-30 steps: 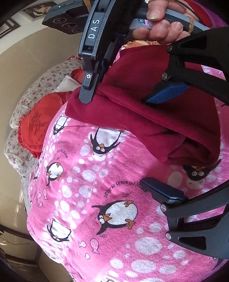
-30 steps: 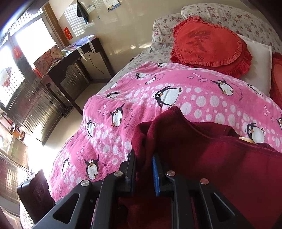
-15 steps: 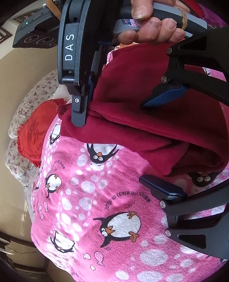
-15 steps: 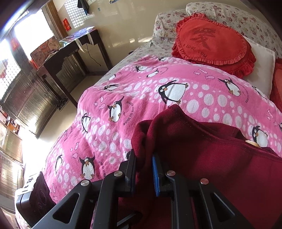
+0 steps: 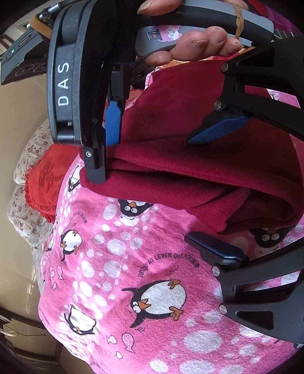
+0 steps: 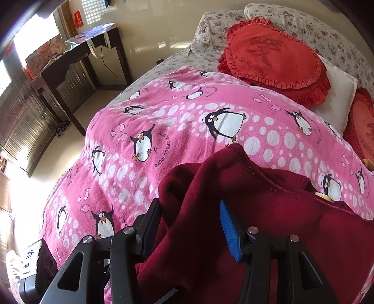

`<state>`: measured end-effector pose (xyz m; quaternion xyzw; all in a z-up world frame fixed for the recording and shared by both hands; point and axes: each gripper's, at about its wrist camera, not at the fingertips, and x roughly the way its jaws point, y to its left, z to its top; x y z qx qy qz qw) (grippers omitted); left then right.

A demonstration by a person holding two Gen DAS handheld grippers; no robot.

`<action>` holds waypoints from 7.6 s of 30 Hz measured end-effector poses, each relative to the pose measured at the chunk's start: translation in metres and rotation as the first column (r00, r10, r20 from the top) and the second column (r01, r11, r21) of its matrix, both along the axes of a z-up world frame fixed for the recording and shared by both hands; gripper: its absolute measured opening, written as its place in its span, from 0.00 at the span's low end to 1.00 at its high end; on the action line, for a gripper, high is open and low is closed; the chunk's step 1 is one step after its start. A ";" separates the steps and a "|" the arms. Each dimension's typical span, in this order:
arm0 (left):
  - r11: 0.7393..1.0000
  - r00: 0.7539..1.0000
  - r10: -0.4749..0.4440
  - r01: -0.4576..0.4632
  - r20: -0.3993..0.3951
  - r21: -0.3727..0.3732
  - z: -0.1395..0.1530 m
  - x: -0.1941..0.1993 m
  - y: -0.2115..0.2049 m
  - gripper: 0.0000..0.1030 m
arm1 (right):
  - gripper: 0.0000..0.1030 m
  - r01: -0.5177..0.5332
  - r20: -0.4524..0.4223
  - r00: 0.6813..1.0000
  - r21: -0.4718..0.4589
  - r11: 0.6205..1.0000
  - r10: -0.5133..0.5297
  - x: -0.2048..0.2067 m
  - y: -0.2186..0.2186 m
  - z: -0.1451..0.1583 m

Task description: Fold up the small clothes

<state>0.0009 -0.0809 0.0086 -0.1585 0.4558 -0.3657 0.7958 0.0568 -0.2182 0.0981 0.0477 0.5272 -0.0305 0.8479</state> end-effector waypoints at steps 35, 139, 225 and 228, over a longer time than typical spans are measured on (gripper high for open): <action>0.983 0.999 0.015 -0.020 0.031 0.180 0.052 -0.048 -0.029 0.35 | 0.16 -0.030 0.158 0.987 0.177 0.984 0.001 -0.063 -0.045 0.047; 0.880 0.953 -0.270 0.186 0.139 0.436 0.069 -0.106 -0.210 0.42 | 0.37 0.358 0.189 0.911 0.085 0.930 -0.367 -0.247 -0.239 0.005; 0.896 0.983 -0.180 0.145 0.046 0.419 0.079 -0.187 -0.067 0.53 | 0.39 0.036 0.155 0.986 0.150 0.988 -0.060 -0.361 -0.065 0.014; 0.896 0.983 -0.174 0.136 0.052 0.423 0.081 -0.190 -0.065 0.53 | 0.39 0.098 0.072 0.993 -0.002 0.995 -0.098 -0.361 -0.071 -0.011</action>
